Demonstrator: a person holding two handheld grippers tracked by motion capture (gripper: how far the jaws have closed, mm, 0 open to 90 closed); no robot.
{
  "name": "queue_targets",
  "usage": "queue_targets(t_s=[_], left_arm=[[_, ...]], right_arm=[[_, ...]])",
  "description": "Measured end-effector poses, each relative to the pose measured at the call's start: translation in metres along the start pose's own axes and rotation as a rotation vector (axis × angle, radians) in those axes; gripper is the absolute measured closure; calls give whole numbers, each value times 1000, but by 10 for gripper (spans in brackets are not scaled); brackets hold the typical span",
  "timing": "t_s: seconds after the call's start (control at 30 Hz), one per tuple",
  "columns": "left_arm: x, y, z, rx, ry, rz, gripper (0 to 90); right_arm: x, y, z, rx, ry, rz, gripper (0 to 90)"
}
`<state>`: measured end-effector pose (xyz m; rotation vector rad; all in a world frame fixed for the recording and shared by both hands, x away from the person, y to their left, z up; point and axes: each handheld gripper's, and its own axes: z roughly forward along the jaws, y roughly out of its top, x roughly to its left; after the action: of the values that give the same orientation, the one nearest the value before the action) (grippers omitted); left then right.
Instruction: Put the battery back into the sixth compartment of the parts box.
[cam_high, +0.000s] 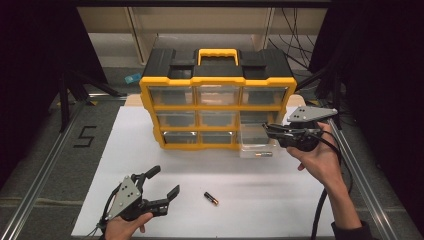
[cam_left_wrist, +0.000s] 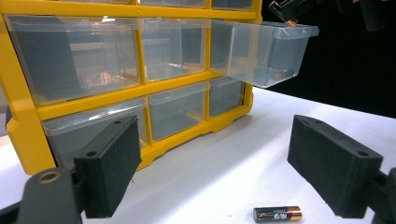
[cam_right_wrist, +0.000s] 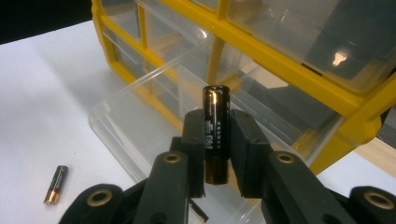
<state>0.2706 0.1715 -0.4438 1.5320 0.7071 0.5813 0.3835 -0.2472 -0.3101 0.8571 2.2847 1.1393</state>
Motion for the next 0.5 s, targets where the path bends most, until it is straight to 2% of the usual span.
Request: queue_targets(t_s=[0.1,0.2,0.3,0.5], left_arm=[[0,0,0,0,0,0,167],[0,0,0,0,0,1,167],[0,0,0,1,1,1,167],[0,0,0,1,1,3,167]], right_arm=[[-1,-2,3,14,2,5,759],[-1,-2,4,4,-7,30,688],[0,-1,2,2,-8,20,648],[8,7,-4,-42,-9,6,531]])
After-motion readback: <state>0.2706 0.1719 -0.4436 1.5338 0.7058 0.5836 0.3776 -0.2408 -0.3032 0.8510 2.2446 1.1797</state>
